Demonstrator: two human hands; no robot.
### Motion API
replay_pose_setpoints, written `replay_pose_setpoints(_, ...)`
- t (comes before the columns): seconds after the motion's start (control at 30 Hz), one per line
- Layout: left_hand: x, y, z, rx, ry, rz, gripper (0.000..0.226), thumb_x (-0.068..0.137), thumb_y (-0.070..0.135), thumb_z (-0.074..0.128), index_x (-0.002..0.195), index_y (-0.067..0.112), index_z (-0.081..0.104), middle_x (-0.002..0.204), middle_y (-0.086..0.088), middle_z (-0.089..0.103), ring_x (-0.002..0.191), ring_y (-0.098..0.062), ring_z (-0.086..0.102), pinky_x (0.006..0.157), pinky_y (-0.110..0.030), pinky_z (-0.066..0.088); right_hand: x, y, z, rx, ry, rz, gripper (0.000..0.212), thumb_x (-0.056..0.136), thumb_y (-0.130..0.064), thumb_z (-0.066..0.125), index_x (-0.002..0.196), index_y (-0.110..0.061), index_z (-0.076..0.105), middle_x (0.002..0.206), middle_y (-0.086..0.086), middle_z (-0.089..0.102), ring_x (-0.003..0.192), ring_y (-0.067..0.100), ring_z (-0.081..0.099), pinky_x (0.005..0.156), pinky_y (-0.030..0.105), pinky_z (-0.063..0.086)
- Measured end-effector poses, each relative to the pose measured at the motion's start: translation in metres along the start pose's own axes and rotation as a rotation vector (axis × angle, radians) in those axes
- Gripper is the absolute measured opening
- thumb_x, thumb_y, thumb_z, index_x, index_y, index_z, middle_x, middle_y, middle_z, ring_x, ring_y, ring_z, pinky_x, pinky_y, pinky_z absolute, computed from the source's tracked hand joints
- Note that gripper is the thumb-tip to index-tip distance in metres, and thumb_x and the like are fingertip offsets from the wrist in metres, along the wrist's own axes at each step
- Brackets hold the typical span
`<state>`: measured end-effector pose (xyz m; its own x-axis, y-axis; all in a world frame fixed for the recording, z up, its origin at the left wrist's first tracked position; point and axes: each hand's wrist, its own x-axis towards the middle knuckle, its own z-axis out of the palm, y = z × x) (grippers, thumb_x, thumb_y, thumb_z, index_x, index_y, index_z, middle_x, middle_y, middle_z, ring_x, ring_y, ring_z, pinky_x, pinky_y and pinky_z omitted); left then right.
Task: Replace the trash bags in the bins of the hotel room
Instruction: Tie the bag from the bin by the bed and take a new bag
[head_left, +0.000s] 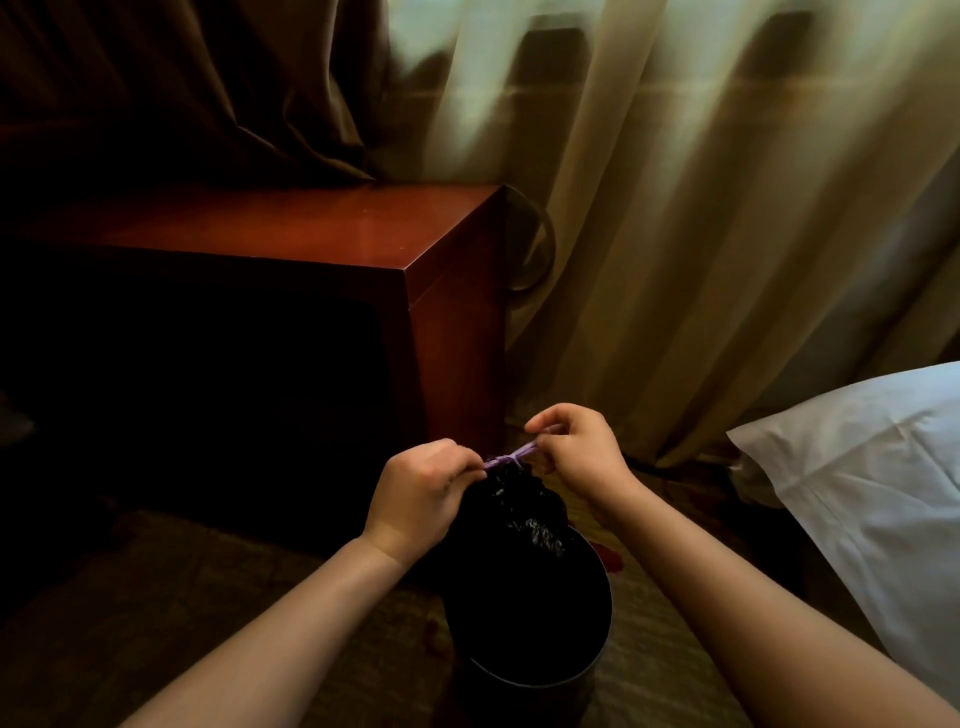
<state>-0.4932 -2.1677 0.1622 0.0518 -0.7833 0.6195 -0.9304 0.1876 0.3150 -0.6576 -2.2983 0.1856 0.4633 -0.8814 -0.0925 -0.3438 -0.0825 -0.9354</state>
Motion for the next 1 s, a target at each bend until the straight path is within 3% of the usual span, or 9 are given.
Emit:
replay_pose_setpoints(0.07,-0.01,-0.01,0.004,0.018,-0.03,-0.026,0.003,0.083,0.015,0.074,0.085,0.017,0.074,0.079,0.005,0.069,0.07,-0.011,0.066,0.064,-0.027,0.055,0.006,0.012,-0.005,-0.137,0.047,0.011,0.025,0.093,-0.003,0.051,0.089,-0.023,0.066,0.094,0.004,0.067,0.071,0.021,0.064,0.068,0.041,0.055)
replay_pose_setpoints(0.23,-0.045,-0.03,0.016,0.095,-0.187,-0.092,0.01,0.079,0.013,0.079,0.085,0.02,0.074,0.078,0.007,0.068,0.07,-0.01,0.066,0.062,-0.027,0.057,0.002,0.039,-0.02,-0.487,0.138,0.03,0.023,0.093,-0.006,0.05,0.089,-0.026,0.059,0.096,-0.003,0.066,0.086,0.02,0.063,0.077,0.04,0.054)
replay_pose_setpoints(0.4,-0.059,-0.038,0.019,0.111,-0.203,-0.169,0.008,0.082,0.017,0.077,0.087,0.023,0.073,0.08,0.01,0.068,0.073,-0.007,0.065,0.063,-0.024,0.056,0.0,0.063,-0.035,-0.476,0.133,0.08,0.02,0.098,-0.008,0.044,0.101,-0.022,0.058,0.1,-0.001,0.063,0.084,0.018,0.061,0.078,0.041,0.054)
replay_pose_setpoints(0.53,-0.052,-0.028,0.028,0.049,-0.228,-0.321,0.008,0.085,0.028,0.072,0.093,0.029,0.071,0.086,0.015,0.063,0.079,-0.003,0.061,0.069,-0.028,0.055,-0.004,0.068,-0.031,-0.314,0.069,0.107,0.022,0.097,-0.006,0.048,0.1,-0.022,0.062,0.102,0.001,0.064,0.081,0.02,0.062,0.067,0.038,0.051)
replay_pose_setpoints(0.63,-0.051,-0.016,0.036,-0.192,-0.296,-0.497,0.037,0.074,0.037,0.073,0.111,0.032,0.066,0.103,0.014,0.06,0.094,-0.003,0.06,0.084,-0.032,0.054,-0.012,0.07,-0.019,-0.285,0.005,0.101,0.023,0.094,-0.005,0.054,0.094,-0.024,0.066,0.093,0.001,0.068,0.08,0.026,0.069,0.072,0.045,0.056)
replay_pose_setpoints(0.7,-0.052,-0.004,0.042,-0.245,-0.406,-0.553,0.067,0.068,0.052,0.07,0.131,0.034,0.053,0.123,0.012,0.05,0.11,-0.007,0.056,0.094,-0.032,0.05,-0.016,0.075,-0.009,-0.349,-0.049,0.068,0.023,0.09,-0.008,0.058,0.091,-0.03,0.067,0.095,-0.002,0.066,0.084,0.02,0.068,0.074,0.041,0.057)
replay_pose_setpoints(0.8,-0.055,0.008,0.053,-0.066,-0.531,-0.602,0.097,0.066,0.071,0.068,0.148,0.04,0.026,0.14,0.011,0.034,0.129,-0.012,0.042,0.101,-0.034,0.044,-0.02,0.08,0.001,-0.42,-0.118,-0.006,0.033,0.083,-0.005,0.059,0.104,-0.03,0.066,0.108,-0.007,0.057,0.098,0.009,0.06,0.078,0.023,0.051)
replay_pose_setpoints(0.87,-0.055,0.013,0.063,0.037,-0.54,-0.676,0.105,0.066,0.074,0.067,0.151,0.036,0.02,0.145,0.006,0.035,0.134,-0.018,0.037,0.104,-0.037,0.041,-0.022,0.081,0.006,-0.435,-0.153,-0.044,0.044,0.081,-0.006,0.061,0.12,-0.026,0.062,0.118,-0.009,0.051,0.11,0.008,0.056,0.085,0.015,0.046)
replay_pose_setpoints(1.0,-0.051,0.021,0.082,0.005,-0.32,-0.85,0.071,0.08,0.049,0.073,0.14,0.031,0.04,0.131,0.004,0.056,0.12,-0.017,0.053,0.097,-0.033,0.047,-0.023,0.084,0.016,-0.555,-0.234,-0.074,0.068,0.08,-0.014,0.066,0.144,-0.028,0.046,0.148,-0.009,0.04,0.138,0.018,0.036,0.109,0.027,0.034)
